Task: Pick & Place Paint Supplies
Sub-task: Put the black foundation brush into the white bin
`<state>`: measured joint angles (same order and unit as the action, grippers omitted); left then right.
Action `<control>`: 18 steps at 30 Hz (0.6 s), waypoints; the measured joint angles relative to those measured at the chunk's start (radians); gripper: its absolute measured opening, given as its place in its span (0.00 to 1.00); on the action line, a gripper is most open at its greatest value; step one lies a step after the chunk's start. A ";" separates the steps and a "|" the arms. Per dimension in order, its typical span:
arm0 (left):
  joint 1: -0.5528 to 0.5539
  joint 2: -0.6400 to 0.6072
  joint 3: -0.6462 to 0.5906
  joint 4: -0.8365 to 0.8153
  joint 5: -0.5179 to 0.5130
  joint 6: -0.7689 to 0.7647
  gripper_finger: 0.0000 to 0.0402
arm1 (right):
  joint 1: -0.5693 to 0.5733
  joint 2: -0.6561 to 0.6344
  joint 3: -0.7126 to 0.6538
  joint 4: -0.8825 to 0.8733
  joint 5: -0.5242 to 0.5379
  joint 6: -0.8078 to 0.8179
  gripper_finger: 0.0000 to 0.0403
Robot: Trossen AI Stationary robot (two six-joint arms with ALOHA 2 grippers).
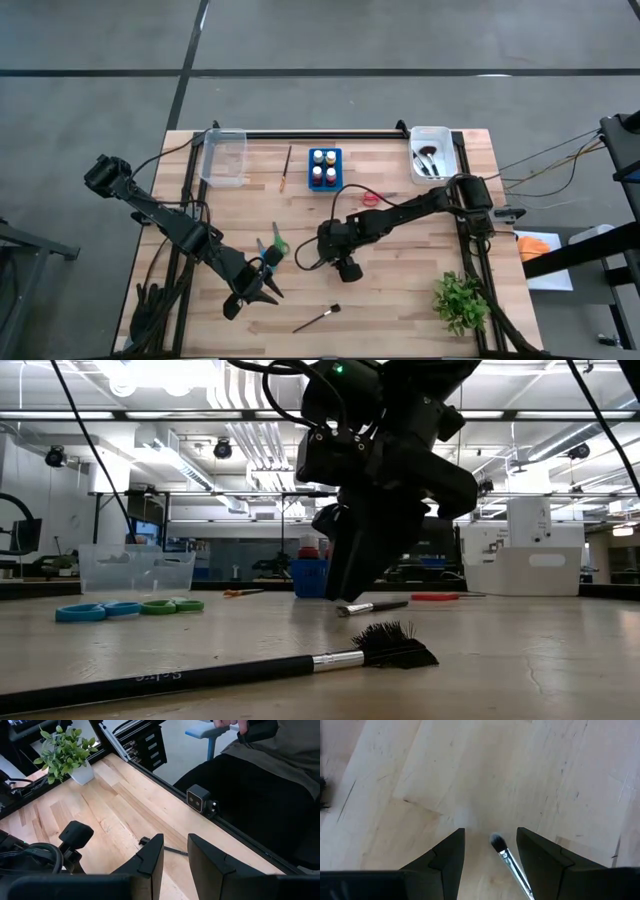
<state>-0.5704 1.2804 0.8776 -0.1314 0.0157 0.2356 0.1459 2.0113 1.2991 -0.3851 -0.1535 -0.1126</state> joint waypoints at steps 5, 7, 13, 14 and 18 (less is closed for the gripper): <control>0.000 0.000 0.000 0.000 0.000 0.000 0.24 | 0.000 0.000 0.000 0.026 0.000 0.000 0.44; 0.000 0.000 0.000 0.000 0.000 0.000 0.24 | 0.000 0.000 -0.001 0.025 0.000 -0.001 0.44; 0.000 0.000 0.000 0.000 0.000 0.000 0.24 | 0.000 0.000 -0.011 0.026 0.000 0.000 0.44; 0.000 0.000 0.000 0.000 0.000 0.000 0.24 | 0.000 0.000 -0.014 0.026 0.000 0.000 0.44; 0.000 0.000 0.000 0.000 0.000 0.000 0.24 | 0.000 0.000 -0.032 0.034 0.000 0.000 0.44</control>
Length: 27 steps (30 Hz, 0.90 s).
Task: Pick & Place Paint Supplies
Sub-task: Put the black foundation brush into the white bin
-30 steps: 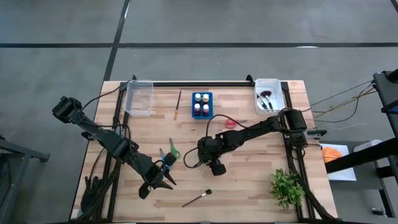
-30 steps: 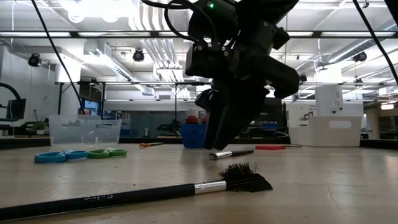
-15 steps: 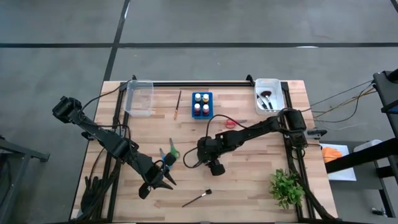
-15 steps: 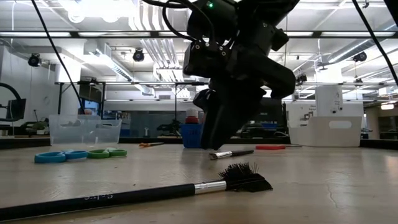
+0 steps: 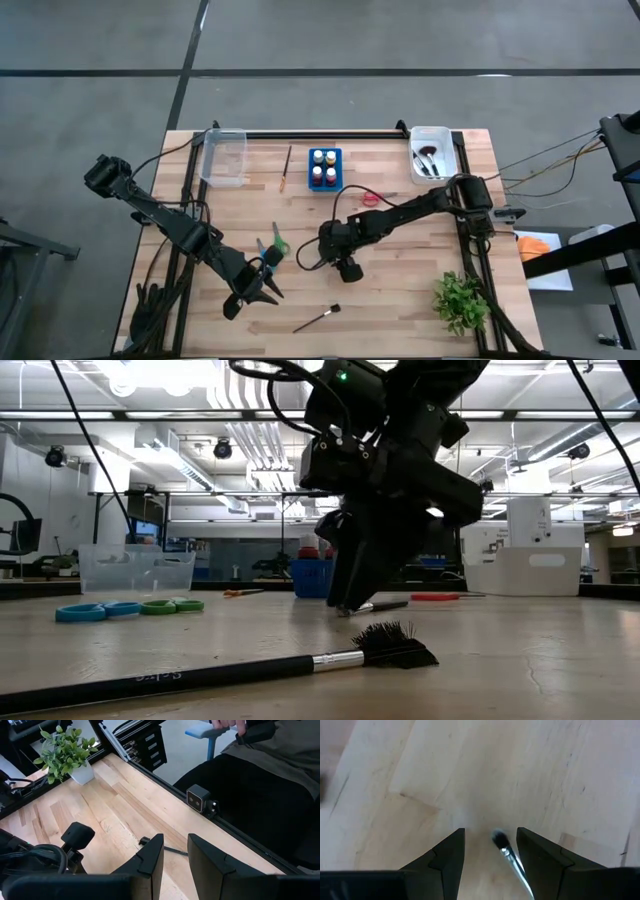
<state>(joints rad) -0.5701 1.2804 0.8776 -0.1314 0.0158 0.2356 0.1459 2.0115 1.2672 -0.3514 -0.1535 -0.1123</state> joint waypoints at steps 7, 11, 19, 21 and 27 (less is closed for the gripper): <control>0.000 0.000 0.000 0.000 0.000 0.000 0.24 | 0.000 0.000 -0.025 0.048 0.000 0.000 0.44; 0.000 0.000 0.000 0.000 0.000 0.000 0.24 | 0.000 0.000 -0.028 0.052 0.000 0.000 0.44; 0.000 0.000 0.000 0.000 0.000 0.000 0.24 | 0.000 0.000 -0.031 0.052 0.000 0.005 0.44; 0.000 0.000 0.000 0.000 0.000 0.000 0.24 | 0.000 0.000 -0.031 0.052 0.000 0.005 0.44; 0.000 0.000 0.000 0.000 0.000 0.000 0.24 | 0.000 0.000 -0.031 0.052 0.000 0.008 0.44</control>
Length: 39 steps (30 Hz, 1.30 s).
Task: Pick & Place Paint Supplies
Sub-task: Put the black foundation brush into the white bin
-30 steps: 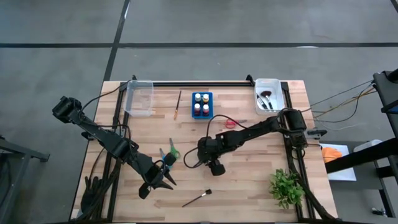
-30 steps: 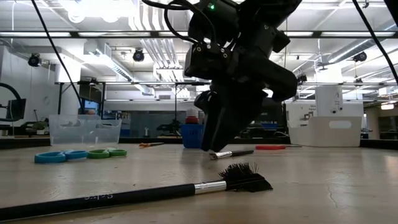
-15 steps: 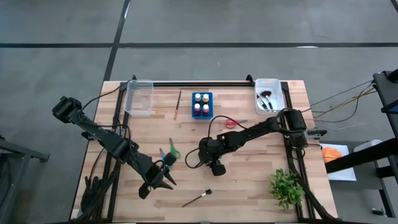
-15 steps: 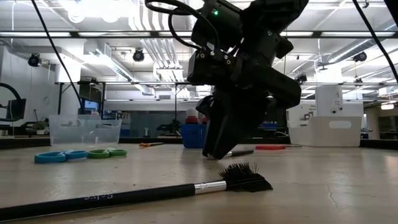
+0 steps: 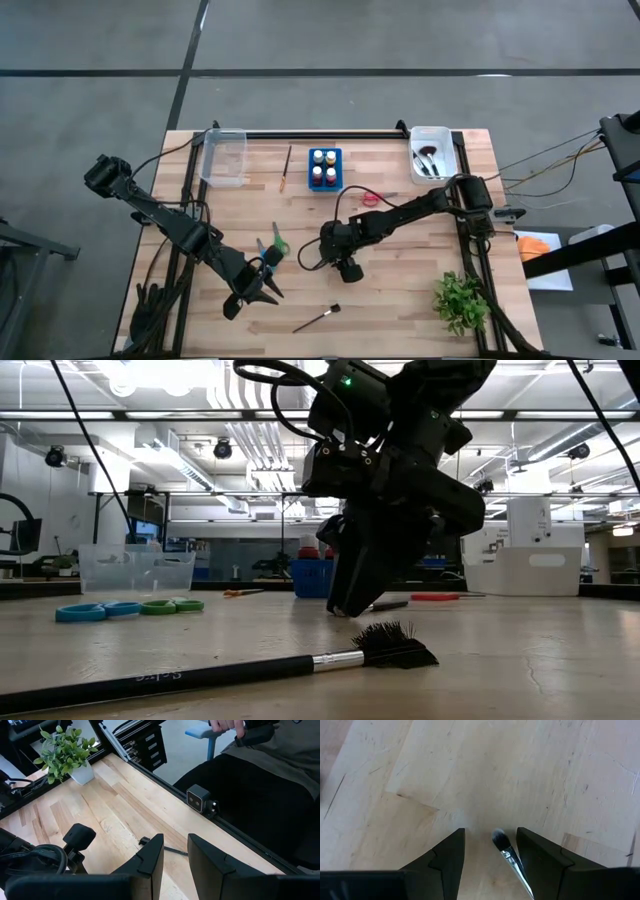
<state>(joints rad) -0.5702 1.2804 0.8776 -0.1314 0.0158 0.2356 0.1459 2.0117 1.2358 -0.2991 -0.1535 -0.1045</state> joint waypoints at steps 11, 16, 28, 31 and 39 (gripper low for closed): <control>0.000 0.000 0.000 0.000 0.000 0.000 0.24 | 0.000 0.000 0.000 0.002 0.048 -0.004 0.44; 0.000 0.000 0.000 0.000 0.000 0.000 0.24 | 0.000 0.000 0.000 0.002 0.051 -0.009 0.44; 0.000 0.000 0.000 0.000 0.000 0.000 0.24 | 0.000 0.000 -0.008 0.006 0.051 -0.011 0.44; 0.000 0.000 0.000 0.000 0.000 0.000 0.24 | 0.000 0.000 -0.009 0.006 0.051 -0.011 0.44; 0.000 0.000 0.000 0.000 0.000 0.000 0.24 | 0.000 0.000 -0.010 0.007 0.051 -0.011 0.44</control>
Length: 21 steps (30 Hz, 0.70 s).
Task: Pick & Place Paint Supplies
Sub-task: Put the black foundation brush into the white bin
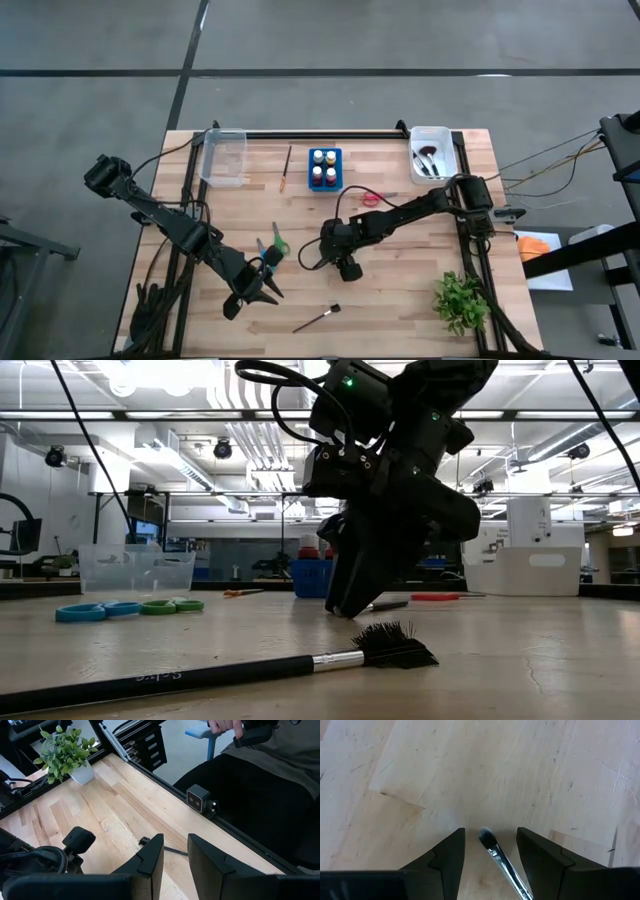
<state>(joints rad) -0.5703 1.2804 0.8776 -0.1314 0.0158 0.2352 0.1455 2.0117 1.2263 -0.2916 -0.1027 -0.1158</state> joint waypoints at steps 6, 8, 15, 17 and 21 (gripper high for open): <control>0.000 0.000 0.000 0.000 0.000 0.000 0.24 | 0.000 0.000 0.000 0.003 -0.002 -0.010 0.30; 0.000 0.000 0.000 0.000 0.000 0.000 0.24 | 0.000 0.000 0.000 0.005 -0.002 -0.014 0.23; 0.000 0.000 0.000 0.000 0.000 0.000 0.24 | 0.000 0.000 -0.001 0.009 -0.002 -0.022 0.04; 0.000 0.000 0.000 0.000 0.000 0.000 0.24 | 0.000 0.000 -0.001 0.010 -0.002 -0.023 0.03; 0.000 0.000 0.000 0.000 0.000 0.000 0.24 | 0.000 0.000 -0.001 0.011 -0.002 -0.023 0.03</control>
<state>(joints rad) -0.5701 1.2804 0.8776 -0.1314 0.0158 0.2352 0.1459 2.0117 1.2255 -0.2810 -0.1045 -0.1387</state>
